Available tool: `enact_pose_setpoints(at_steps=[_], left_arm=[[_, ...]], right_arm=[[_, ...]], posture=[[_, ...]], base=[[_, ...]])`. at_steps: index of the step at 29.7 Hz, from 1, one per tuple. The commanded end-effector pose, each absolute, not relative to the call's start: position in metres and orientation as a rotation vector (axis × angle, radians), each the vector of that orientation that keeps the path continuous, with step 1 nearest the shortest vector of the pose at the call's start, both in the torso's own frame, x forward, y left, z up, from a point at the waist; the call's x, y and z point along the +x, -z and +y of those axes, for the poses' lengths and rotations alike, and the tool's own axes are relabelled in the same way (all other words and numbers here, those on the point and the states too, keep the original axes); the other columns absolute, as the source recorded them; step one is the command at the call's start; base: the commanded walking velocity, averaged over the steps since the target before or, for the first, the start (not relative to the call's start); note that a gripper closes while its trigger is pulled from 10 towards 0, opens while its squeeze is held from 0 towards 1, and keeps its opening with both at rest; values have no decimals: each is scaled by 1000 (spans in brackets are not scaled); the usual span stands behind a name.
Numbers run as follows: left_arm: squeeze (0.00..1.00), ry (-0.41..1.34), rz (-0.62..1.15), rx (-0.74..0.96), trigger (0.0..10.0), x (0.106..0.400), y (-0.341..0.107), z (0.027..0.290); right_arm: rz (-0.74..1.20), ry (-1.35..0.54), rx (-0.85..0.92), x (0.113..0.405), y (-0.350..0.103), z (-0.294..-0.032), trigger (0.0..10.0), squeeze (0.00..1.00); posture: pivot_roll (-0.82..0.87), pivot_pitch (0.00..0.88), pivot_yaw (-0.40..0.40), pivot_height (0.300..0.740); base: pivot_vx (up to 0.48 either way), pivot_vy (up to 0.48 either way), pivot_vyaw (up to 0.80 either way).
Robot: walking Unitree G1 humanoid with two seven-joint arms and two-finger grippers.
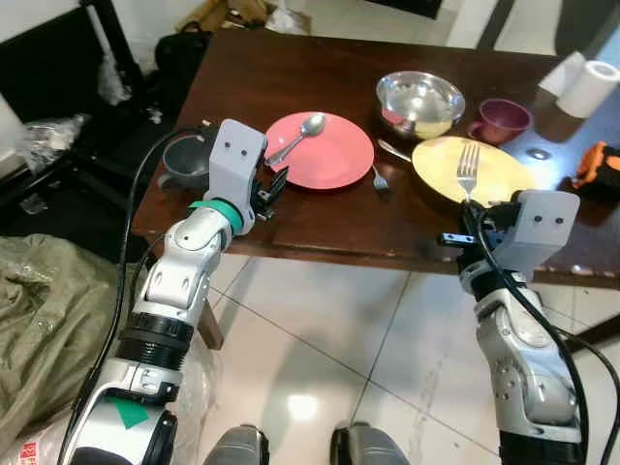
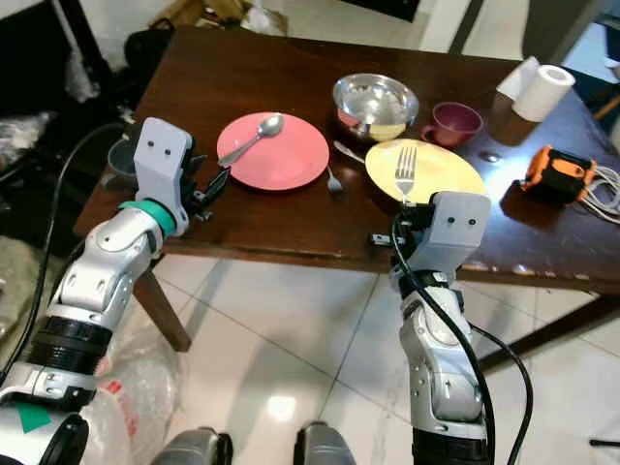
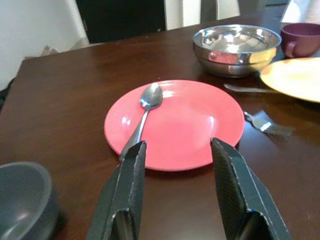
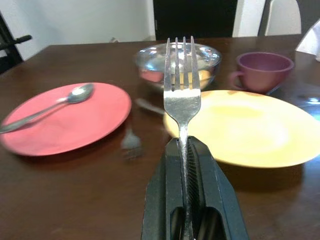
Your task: Setting the table
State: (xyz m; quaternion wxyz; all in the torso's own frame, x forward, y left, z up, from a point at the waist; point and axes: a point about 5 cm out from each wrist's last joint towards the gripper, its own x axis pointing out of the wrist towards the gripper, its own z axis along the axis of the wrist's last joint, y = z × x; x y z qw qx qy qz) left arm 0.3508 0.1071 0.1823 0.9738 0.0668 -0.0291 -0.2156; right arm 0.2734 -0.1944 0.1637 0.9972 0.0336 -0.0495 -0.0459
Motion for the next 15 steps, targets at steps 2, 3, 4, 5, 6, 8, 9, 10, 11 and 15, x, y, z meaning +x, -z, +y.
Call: enact_pose_setpoints(at_steps=[2, 3, 4, 5, 6, 8, 9, 10, 11, 15], left_arm=[[0, 454, -44, 143, 10000, 350, -178, 102], [0, 454, -44, 143, 10000, 350, -178, 102], [0, 454, -44, 142, 10000, 350, -178, 102], [0, 454, -44, 142, 10000, 350, -178, 102], [0, 453, -43, 140, 10000, 350, -178, 102], [0, 452, -42, 139, 10000, 350, -178, 102], [0, 452, -42, 139, 10000, 350, -178, 102], [0, 450, -41, 137, 10000, 350, -178, 103], [0, 450, -41, 137, 10000, 350, -178, 103], [0, 449, -40, 135, 10000, 350, -177, 103]], right_arm=[[-96, 109, 61, 272, -163, -199, 10000, 0], [-96, 109, 61, 272, -163, -199, 10000, 0], [-96, 108, 61, 272, -163, -199, 10000, 0], [-96, 108, 61, 272, -163, -199, 10000, 0], [-97, 106, 60, 272, -163, -199, 10000, 0], [-97, 106, 60, 272, -164, -199, 10000, 0], [-97, 105, 59, 272, -164, -199, 10000, 0], [-97, 105, 59, 272, -164, -198, 10000, 0], [-97, 105, 59, 272, -164, -198, 10000, 0], [-97, 104, 58, 272, -164, -199, 10000, 0]], posture=[[47, 0, 45, 740], [47, 0, 45, 740], [47, 0, 44, 740], [47, 0, 44, 740], [46, 0, 43, 740], [46, 0, 43, 740], [46, 0, 43, 740], [46, 0, 43, 740], [46, 0, 43, 740], [45, 0, 42, 740]], base=[[322, -289, 0], [322, -289, 0], [334, -270, 0], [334, -270, 0], [364, 0, 0], [416, 0, 0], [416, 0, 0], [424, 0, 0], [424, 0, 0], [426, 0, 0]])
